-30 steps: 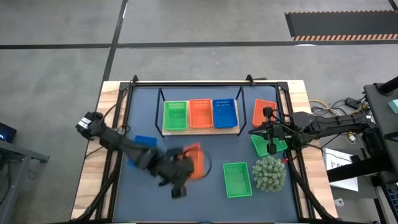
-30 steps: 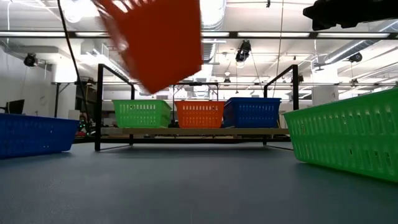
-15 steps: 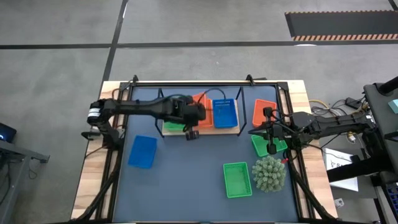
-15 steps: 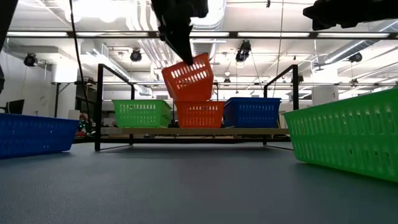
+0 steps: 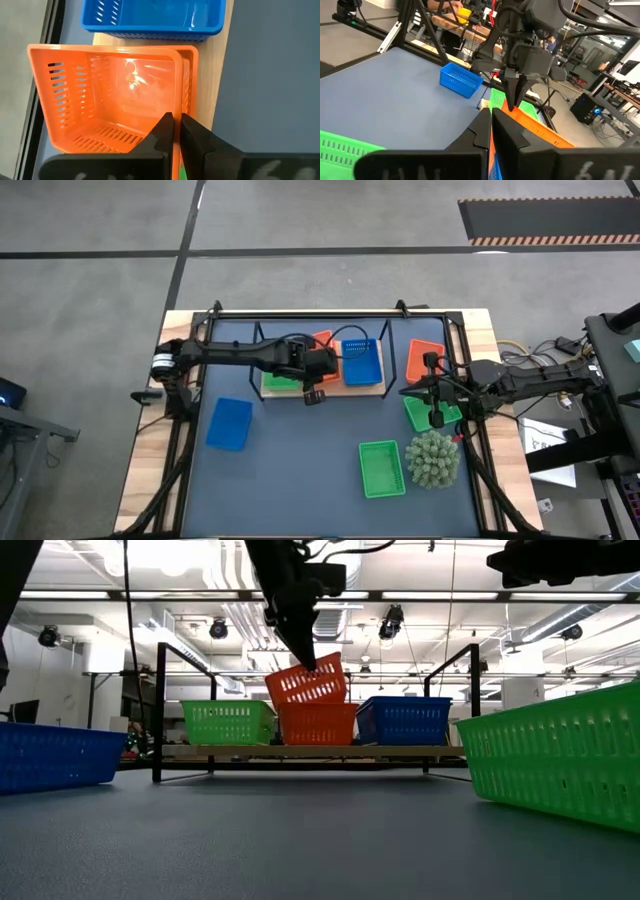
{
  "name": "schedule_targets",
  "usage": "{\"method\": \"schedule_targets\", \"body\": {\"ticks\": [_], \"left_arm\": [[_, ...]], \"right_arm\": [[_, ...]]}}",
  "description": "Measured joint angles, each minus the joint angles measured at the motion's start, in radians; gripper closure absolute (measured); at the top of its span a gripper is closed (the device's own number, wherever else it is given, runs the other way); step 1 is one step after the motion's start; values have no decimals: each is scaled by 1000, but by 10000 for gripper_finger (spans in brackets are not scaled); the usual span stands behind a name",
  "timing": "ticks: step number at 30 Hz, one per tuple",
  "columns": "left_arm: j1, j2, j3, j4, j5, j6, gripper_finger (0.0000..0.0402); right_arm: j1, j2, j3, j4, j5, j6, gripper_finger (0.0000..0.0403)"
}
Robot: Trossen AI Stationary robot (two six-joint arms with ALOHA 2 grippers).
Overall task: Stack baskets on shelf by color
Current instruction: Stack the bottom orange basket on top of the orange basket on the shelf
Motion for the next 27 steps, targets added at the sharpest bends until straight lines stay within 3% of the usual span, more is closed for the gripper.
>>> {"method": "schedule_targets", "body": {"ticks": [5,13,17,21,27], "left_arm": [[3,18,-1,4,0,7,391],[0,20,-1,13,10,27,318],[-4,18,2,103,14,73,297],[16,20,-28,260,-10,150,294],[69,59,-60,280,-18,155,325]], "right_arm": [[0,0,0,-3,0,0,394],[0,0,0,-3,0,0,394],[0,0,0,-3,-1,0,394],[0,0,0,-3,-1,0,394],[0,0,0,-7,-1,3,394]]}}
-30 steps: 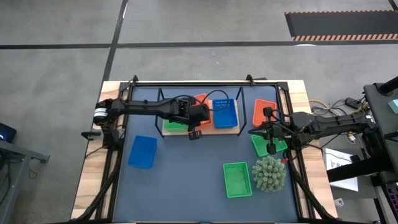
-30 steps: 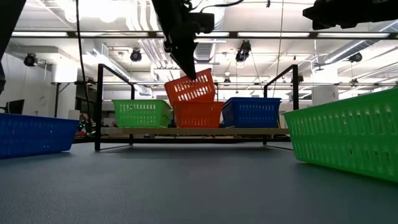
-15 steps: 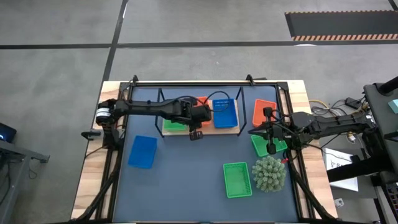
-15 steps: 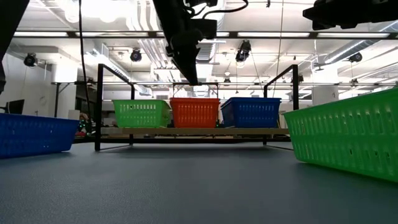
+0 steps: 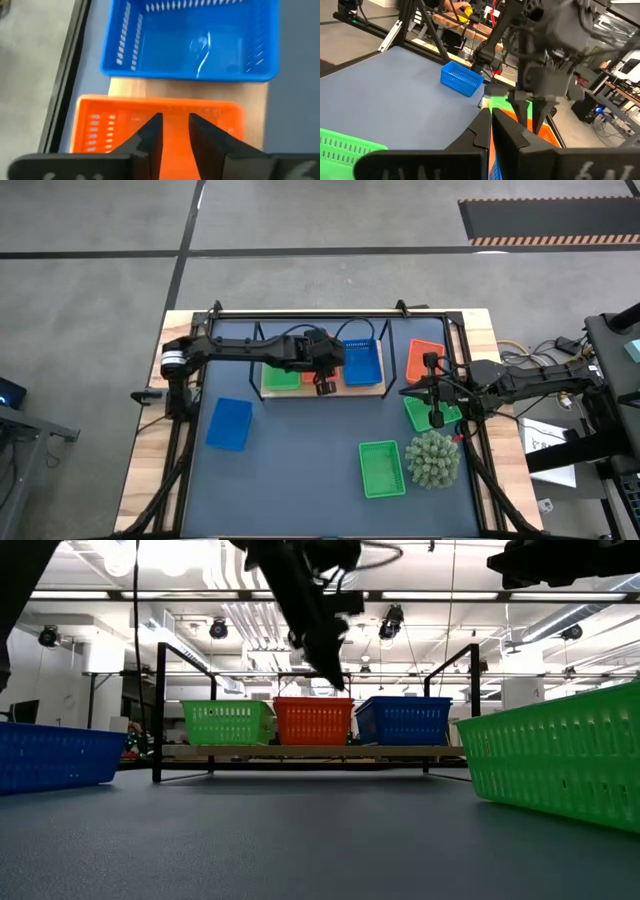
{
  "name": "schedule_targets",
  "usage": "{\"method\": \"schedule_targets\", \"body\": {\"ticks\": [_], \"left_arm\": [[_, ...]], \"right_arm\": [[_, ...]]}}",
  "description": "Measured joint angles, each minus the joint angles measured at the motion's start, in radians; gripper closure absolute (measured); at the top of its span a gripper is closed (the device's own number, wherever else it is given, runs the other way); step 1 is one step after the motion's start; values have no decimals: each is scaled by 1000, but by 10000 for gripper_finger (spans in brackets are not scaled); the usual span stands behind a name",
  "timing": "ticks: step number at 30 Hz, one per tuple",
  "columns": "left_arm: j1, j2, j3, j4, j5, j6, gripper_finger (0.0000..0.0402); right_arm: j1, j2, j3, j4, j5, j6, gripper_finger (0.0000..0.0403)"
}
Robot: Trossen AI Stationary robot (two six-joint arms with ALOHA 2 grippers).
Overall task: Stack baskets on shelf by color
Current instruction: Stack the bottom orange basket on top of the orange basket on the shelf
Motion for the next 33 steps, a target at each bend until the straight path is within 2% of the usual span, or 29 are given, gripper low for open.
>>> {"method": "schedule_targets", "body": {"ticks": [9,15,19,33], "left_arm": [[-4,35,-22,39,134,-13,383],[-22,33,-23,60,155,-30,395],[-35,30,-22,54,203,-30,395],[-56,-35,-23,73,146,-56,396]], "right_arm": [[0,0,0,-2,0,-5,394],[0,0,0,-3,0,-6,394],[0,0,0,-3,0,-6,394],[0,0,0,-3,0,-5,394]]}}
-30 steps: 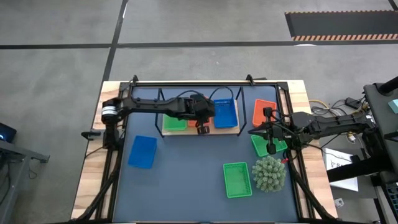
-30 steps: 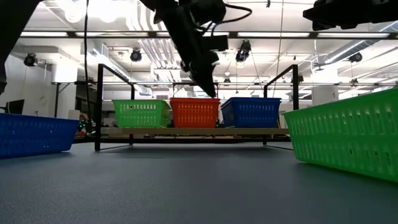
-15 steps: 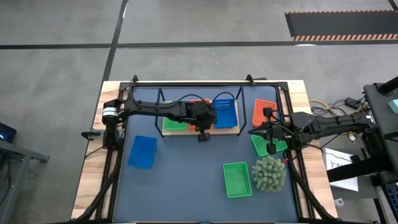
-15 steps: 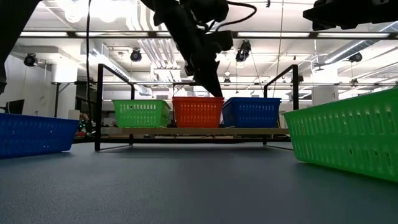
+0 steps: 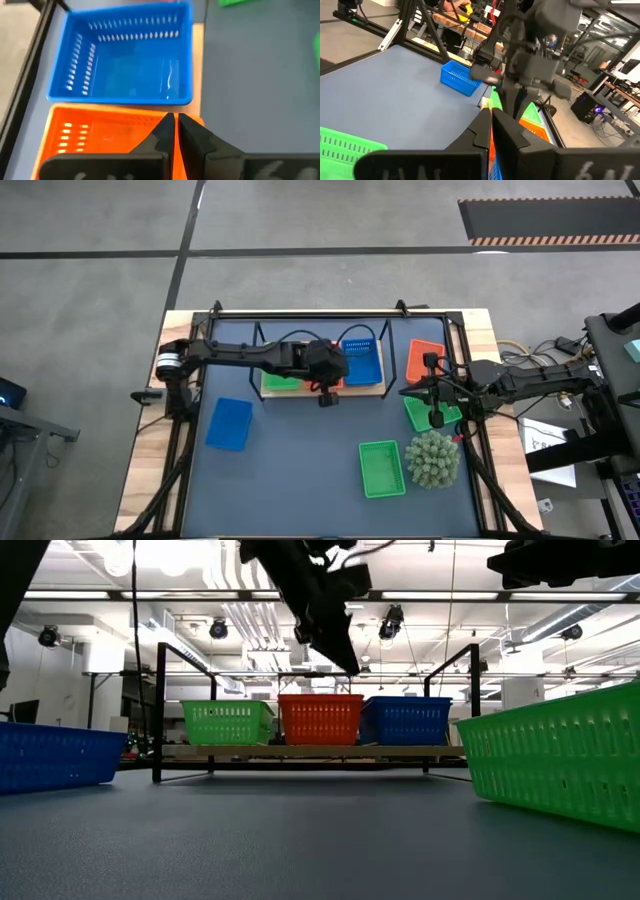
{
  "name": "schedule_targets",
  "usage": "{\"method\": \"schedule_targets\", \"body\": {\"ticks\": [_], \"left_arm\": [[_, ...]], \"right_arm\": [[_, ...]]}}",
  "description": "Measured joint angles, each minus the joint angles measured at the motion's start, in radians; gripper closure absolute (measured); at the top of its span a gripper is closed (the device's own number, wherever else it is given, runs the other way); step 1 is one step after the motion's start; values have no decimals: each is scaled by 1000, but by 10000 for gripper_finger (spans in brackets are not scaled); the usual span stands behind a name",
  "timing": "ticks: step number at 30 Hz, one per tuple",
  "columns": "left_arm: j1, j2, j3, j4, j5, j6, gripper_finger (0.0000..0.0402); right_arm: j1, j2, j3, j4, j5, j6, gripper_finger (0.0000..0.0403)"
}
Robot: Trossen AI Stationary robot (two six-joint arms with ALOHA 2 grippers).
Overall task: Stack baskets on shelf by color
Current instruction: Stack the bottom orange basket on top of the orange basket on the shelf
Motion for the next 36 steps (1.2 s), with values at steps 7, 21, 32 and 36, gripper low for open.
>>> {"method": "schedule_targets", "body": {"ticks": [7,21,32,36], "left_arm": [[-67,-32,-39,-1,65,9,396],[-71,7,-110,88,-22,1,396],[-57,7,-109,96,-55,1,396],[-67,-2,-105,97,-53,1,396]], "right_arm": [[0,0,0,1,0,0,394],[0,0,0,0,0,0,394],[0,0,0,0,0,1,394],[0,0,0,0,0,0,394]]}}
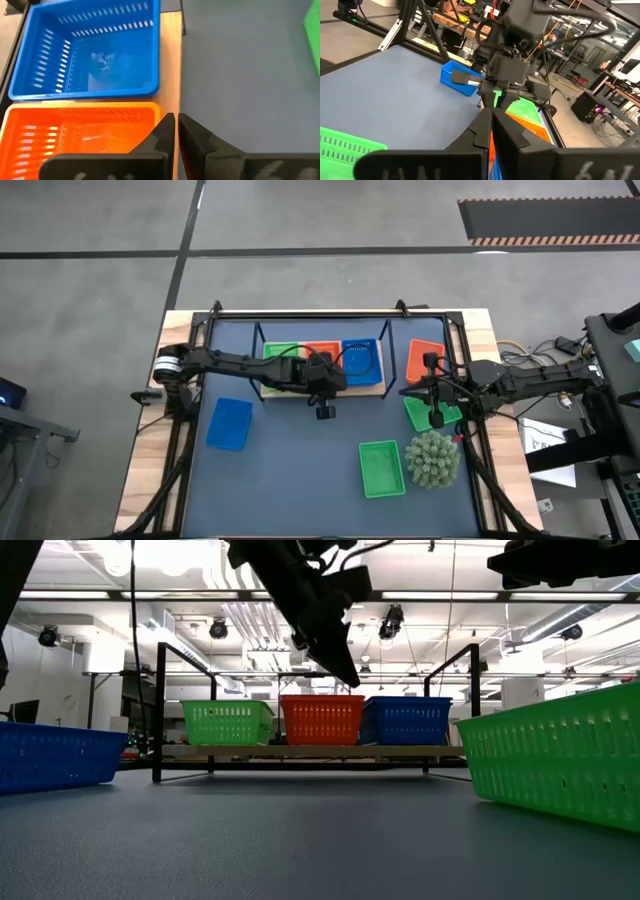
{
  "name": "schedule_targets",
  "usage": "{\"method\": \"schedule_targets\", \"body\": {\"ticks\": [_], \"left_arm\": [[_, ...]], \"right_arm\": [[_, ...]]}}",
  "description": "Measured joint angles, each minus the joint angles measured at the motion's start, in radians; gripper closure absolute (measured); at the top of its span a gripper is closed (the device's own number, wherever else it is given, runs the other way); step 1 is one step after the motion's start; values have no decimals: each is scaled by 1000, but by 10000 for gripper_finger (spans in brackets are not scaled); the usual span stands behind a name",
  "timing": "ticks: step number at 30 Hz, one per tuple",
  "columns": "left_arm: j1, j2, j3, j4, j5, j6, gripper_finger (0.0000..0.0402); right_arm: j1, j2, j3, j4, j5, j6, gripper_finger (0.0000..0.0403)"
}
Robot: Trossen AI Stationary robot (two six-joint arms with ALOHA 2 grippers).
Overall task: Stack baskets on shelf by color
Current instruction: Stack the bottom orange basket on top of the orange basket on the shelf, then stack the bottom green basket on the green basket on the shelf
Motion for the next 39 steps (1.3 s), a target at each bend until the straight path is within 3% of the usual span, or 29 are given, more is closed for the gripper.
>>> {"method": "schedule_targets", "body": {"ticks": [24,33,39], "left_arm": [[16,-7,-31,18,-3,0,396],[-177,-97,-101,285,3,97,396],[-316,-130,-179,447,4,146,396]], "right_arm": [[0,0,0,0,0,-1,394],[1,0,0,19,-12,-1,394],[25,44,0,144,-127,2,394]]}}
